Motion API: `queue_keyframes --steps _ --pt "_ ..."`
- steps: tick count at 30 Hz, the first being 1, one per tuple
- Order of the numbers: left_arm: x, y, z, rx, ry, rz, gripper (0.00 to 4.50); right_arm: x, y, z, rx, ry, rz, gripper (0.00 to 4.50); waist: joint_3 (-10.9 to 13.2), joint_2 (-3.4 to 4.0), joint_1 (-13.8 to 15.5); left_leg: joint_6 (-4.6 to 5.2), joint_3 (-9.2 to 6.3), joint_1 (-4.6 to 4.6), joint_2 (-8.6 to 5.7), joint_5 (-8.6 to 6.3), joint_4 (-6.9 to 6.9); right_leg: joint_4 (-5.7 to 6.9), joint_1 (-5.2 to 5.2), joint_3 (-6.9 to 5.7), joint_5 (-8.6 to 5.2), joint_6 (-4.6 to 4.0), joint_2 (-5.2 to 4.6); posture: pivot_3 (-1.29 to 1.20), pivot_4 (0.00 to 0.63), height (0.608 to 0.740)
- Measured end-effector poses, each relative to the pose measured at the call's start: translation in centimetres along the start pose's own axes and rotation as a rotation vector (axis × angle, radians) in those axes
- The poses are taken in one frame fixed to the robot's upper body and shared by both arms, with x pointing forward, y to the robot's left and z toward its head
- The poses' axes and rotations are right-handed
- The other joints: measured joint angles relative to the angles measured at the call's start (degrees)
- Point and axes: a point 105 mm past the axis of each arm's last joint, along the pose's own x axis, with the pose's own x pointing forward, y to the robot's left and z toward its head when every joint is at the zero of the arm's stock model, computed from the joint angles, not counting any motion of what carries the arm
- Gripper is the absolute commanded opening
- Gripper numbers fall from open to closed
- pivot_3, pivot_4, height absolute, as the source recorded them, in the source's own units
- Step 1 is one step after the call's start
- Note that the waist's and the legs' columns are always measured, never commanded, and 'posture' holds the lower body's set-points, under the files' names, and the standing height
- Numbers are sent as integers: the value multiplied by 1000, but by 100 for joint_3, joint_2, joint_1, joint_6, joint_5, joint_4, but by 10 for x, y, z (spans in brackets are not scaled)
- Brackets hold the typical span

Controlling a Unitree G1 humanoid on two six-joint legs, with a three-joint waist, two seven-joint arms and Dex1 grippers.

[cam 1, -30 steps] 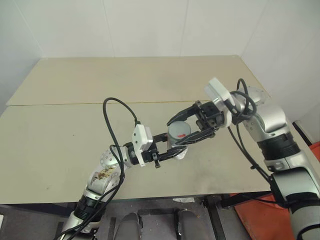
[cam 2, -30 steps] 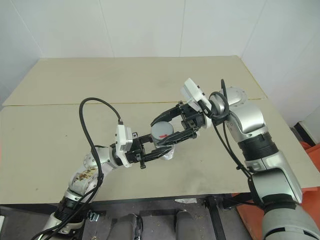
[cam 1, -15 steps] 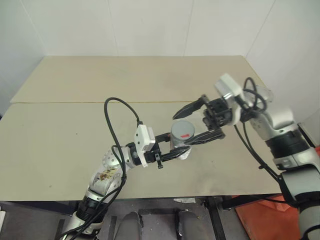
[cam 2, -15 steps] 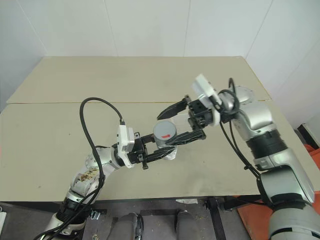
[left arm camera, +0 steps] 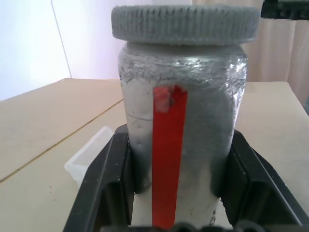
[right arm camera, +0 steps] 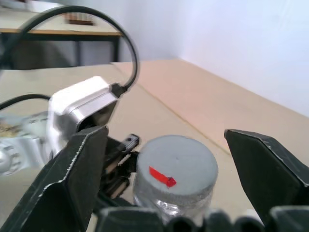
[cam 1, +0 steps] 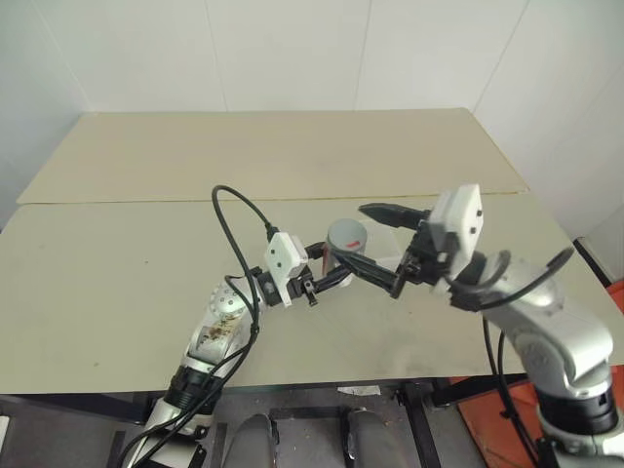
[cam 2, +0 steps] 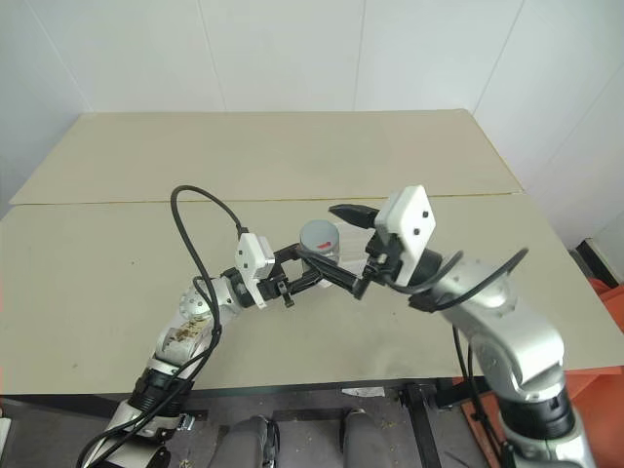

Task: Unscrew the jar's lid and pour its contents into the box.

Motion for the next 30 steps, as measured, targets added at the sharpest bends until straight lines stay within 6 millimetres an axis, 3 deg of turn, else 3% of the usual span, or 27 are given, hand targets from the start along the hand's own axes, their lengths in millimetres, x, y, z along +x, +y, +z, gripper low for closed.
queue_keyframes --steps 3,7,30 --pt "2 4 -3 9 9 11 1943 12 8 0 28 -24 -134 4476 0 0 -12 1 -2 2 1 0 0 2 0 0 1 -2 2 0 150 740" --pt "6 7 -1 17 -2 13 1943 20 2 -5 -43 25 -255 4476 0 0 3 1 -1 -1 -1 1 0 -6 3 0 2 -4 -1 0 150 740" --pt "3 11 -1 14 -9 56 1943 28 -3 -29 6 88 -307 4476 0 0 -8 2 -2 -8 1 0 -10 -31 5 -3 16 -15 1 0 150 740"
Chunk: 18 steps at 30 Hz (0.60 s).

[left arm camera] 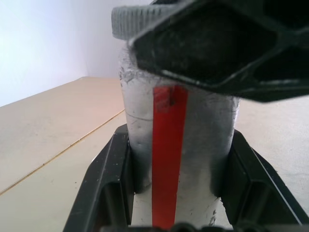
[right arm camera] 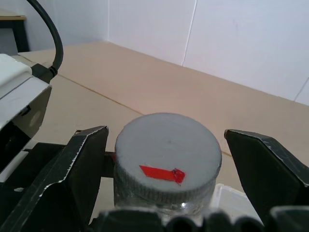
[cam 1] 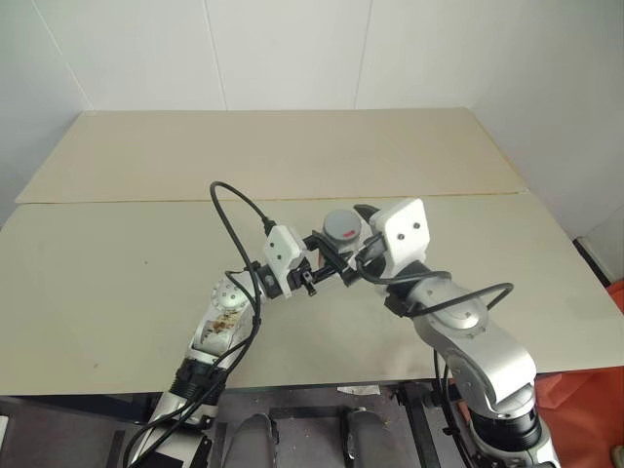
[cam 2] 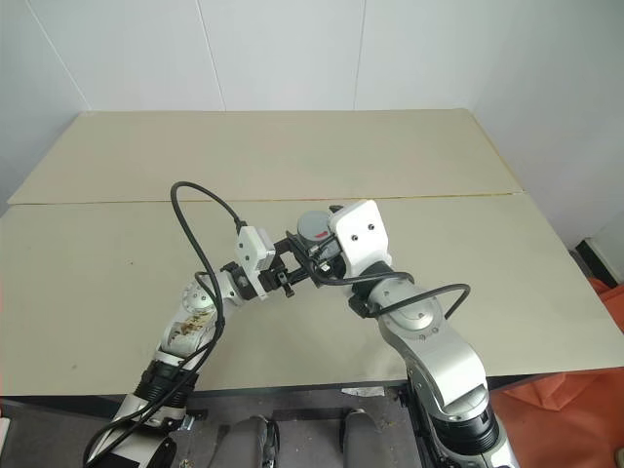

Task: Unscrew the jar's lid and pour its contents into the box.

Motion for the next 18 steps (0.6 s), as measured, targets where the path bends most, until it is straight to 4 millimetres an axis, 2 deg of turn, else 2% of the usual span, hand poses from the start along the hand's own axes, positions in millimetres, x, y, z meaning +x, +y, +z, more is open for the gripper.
queue_keyframes --steps 5,10,18 --pt "0 0 0 -1 1 0 1943 1 0 -2 6 5 -1 4476 0 0 -2 0 0 0 0 0 0 -1 0 0 0 1 0 0 150 740" --pt "0 -1 -1 -4 0 1 1943 2 3 -3 23 3 9 2921 0 0 -2 0 0 0 0 0 0 -2 0 0 0 1 0 0 150 740" --pt "0 -1 -1 -4 0 0 1943 2 3 -4 22 -2 11 2917 0 0 -3 0 0 0 0 0 0 -2 0 0 1 2 0 0 150 740"
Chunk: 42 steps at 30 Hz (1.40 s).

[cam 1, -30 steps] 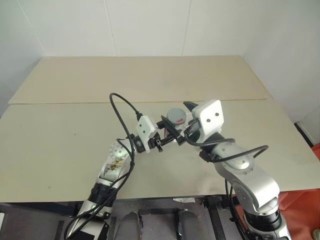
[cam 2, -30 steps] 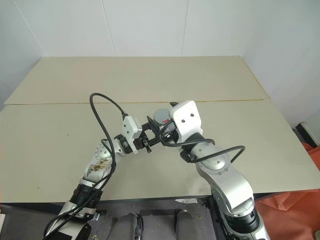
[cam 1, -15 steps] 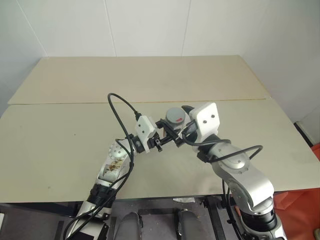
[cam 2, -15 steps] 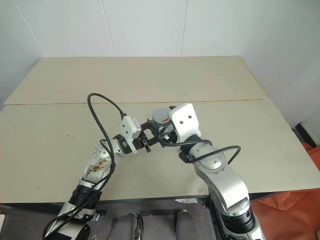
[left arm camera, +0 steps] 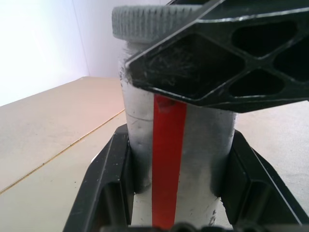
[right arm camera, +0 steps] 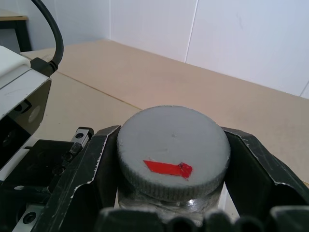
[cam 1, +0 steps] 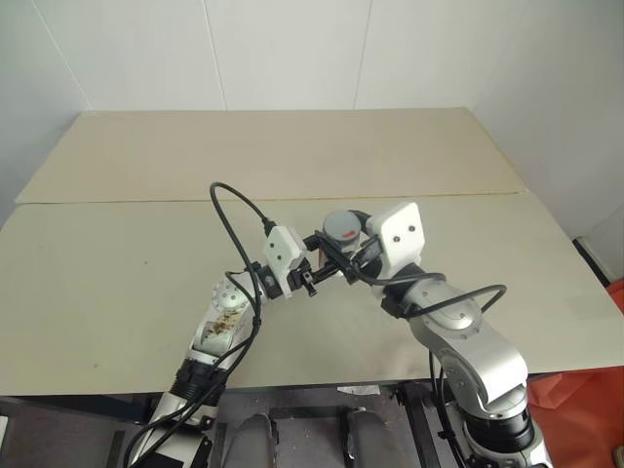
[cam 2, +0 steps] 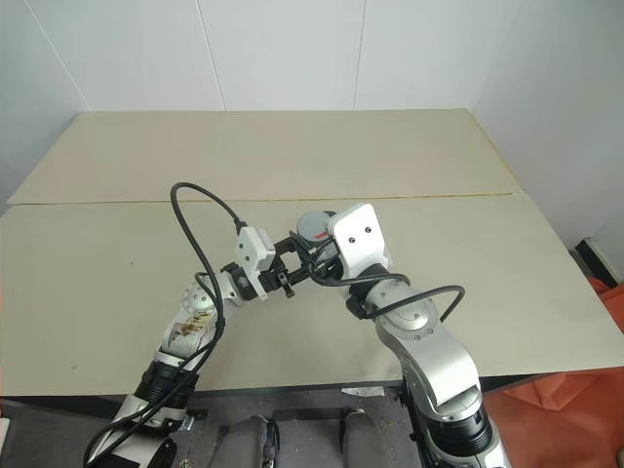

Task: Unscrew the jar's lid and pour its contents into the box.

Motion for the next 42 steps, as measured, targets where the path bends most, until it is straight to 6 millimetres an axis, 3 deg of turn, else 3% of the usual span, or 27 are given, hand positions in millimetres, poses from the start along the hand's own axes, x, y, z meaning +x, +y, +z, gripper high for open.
queue_keyframes --steps 17,27,42 --pt "-1 3 3 7 -9 10 1943 4 -1 3 97 -31 -15 2917 0 0 0 0 0 -1 0 0 0 0 0 0 1 0 0 0 150 740" --pt "0 1 5 4 -22 6 1943 1 -2 4 48 -49 35 2917 0 0 -3 0 0 0 0 0 0 -2 1 0 0 1 0 0 150 740" --pt "-13 -21 13 -65 -51 -181 1943 -16 -8 10 17 -76 540 2917 0 0 -9 0 0 4 2 0 -2 -12 8 0 -2 9 2 0 150 740"
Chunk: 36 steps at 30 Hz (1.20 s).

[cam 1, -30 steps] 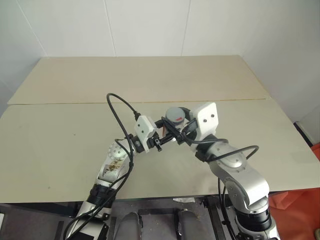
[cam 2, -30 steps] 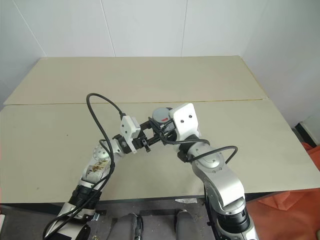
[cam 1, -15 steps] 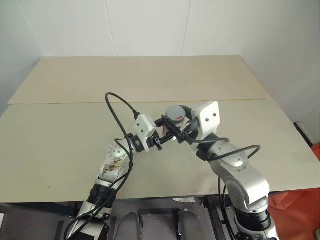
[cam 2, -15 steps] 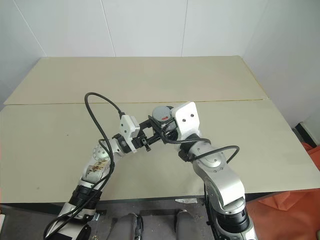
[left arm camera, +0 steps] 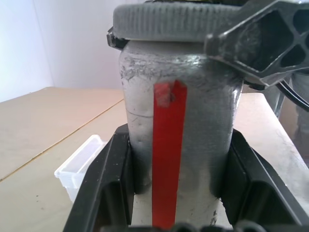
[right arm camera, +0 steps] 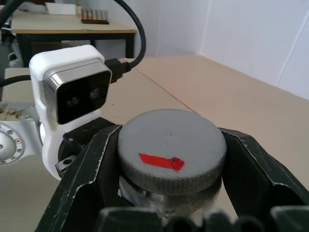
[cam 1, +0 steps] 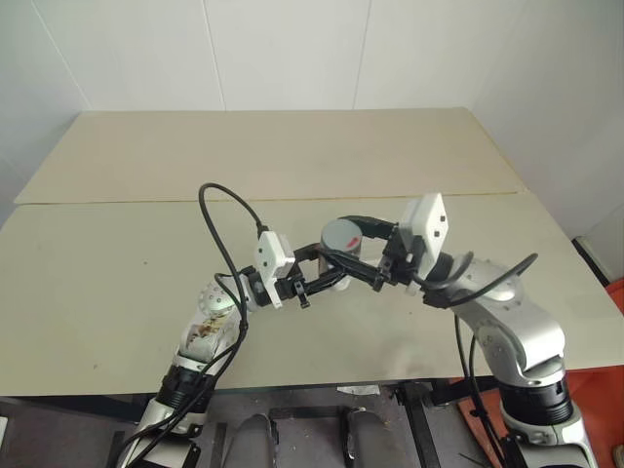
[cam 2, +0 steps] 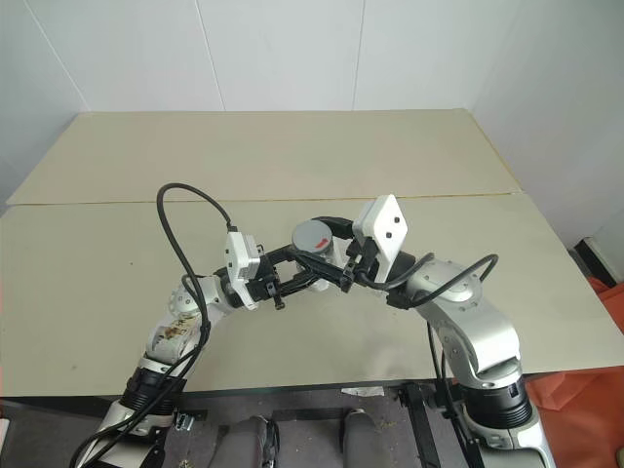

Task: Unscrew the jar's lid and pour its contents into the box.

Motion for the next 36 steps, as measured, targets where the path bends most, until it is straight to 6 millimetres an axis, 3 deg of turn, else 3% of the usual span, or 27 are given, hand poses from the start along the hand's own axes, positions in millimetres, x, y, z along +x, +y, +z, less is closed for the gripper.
queue_keyframes --steps 18,36 --pt "3 -18 6 -22 -23 -86 1943 -6 -14 5 15 4 570 2917 0 0 14 0 0 0 1 0 0 -2 0 0 20 -24 1 0 150 740" --pt "6 -20 2 -29 -13 -71 1943 -1 -23 2 7 51 730 2917 1 1 14 0 2 1 1 0 1 -1 0 0 24 -29 -1 0 150 740"
